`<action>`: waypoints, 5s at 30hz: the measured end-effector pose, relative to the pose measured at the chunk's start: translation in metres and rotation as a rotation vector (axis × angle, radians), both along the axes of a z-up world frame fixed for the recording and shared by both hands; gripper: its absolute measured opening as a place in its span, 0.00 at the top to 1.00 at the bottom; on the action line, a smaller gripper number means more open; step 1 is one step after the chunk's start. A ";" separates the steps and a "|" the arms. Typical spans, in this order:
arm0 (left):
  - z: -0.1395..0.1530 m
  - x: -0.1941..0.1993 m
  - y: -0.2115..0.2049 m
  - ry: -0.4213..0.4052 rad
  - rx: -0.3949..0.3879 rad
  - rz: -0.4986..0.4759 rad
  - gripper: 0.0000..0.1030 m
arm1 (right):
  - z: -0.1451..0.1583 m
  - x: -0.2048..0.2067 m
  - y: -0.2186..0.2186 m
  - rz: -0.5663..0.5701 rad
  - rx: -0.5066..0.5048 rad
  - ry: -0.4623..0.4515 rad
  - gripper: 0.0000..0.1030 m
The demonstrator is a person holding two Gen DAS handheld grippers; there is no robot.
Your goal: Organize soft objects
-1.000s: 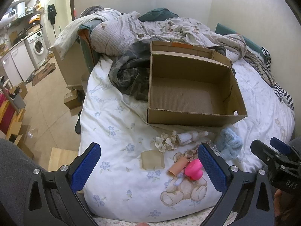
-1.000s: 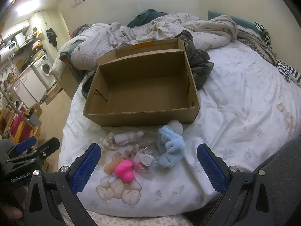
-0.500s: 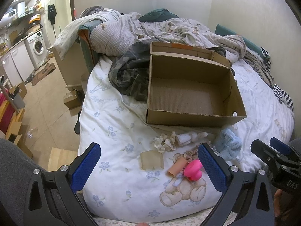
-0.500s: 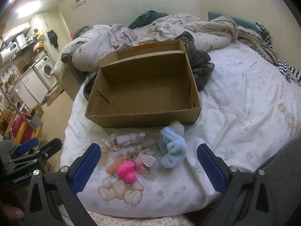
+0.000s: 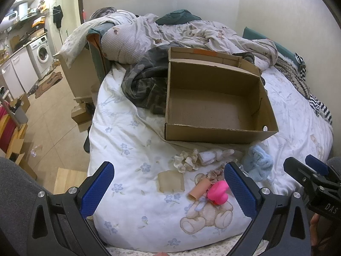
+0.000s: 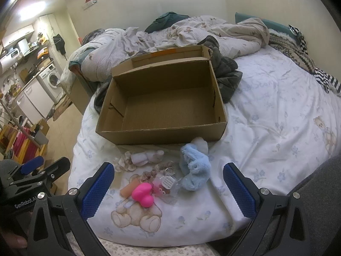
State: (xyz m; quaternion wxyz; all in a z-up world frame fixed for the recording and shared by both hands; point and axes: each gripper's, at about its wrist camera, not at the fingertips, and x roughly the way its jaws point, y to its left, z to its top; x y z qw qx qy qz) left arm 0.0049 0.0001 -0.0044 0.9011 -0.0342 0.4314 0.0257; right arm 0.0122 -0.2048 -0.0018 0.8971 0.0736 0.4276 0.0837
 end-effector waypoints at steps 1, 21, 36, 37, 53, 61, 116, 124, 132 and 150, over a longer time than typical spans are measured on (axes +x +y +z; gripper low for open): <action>0.001 0.000 0.000 -0.001 0.001 -0.001 0.00 | 0.000 0.000 0.001 0.001 -0.001 0.000 0.00; 0.001 0.000 -0.001 -0.001 -0.001 -0.002 0.00 | -0.001 -0.001 0.002 -0.002 0.000 -0.001 0.00; 0.003 0.002 -0.007 0.014 -0.001 -0.009 0.00 | 0.005 0.000 0.001 0.003 -0.007 -0.009 0.00; 0.003 0.002 -0.008 0.019 0.000 -0.010 0.00 | 0.007 0.001 0.001 0.007 -0.005 -0.006 0.00; -0.014 0.064 0.010 0.231 0.011 0.018 0.00 | -0.004 0.075 -0.016 0.083 0.039 0.252 0.00; -0.073 0.088 0.047 0.451 -0.092 0.109 0.06 | -0.047 0.102 -0.025 0.070 0.092 0.378 0.00; -0.010 0.095 0.023 0.323 -0.139 0.024 0.92 | -0.018 0.105 -0.065 0.167 0.313 0.352 0.82; 0.012 0.141 0.003 0.249 -0.114 -0.038 0.92 | 0.006 0.140 -0.059 0.161 0.343 0.245 0.82; -0.005 0.181 -0.018 0.189 -0.083 -0.088 0.92 | -0.023 0.167 -0.054 0.119 0.309 0.229 0.82; -0.046 0.192 -0.026 0.177 -0.043 -0.120 0.91 | -0.052 0.178 -0.031 0.138 0.170 0.286 0.82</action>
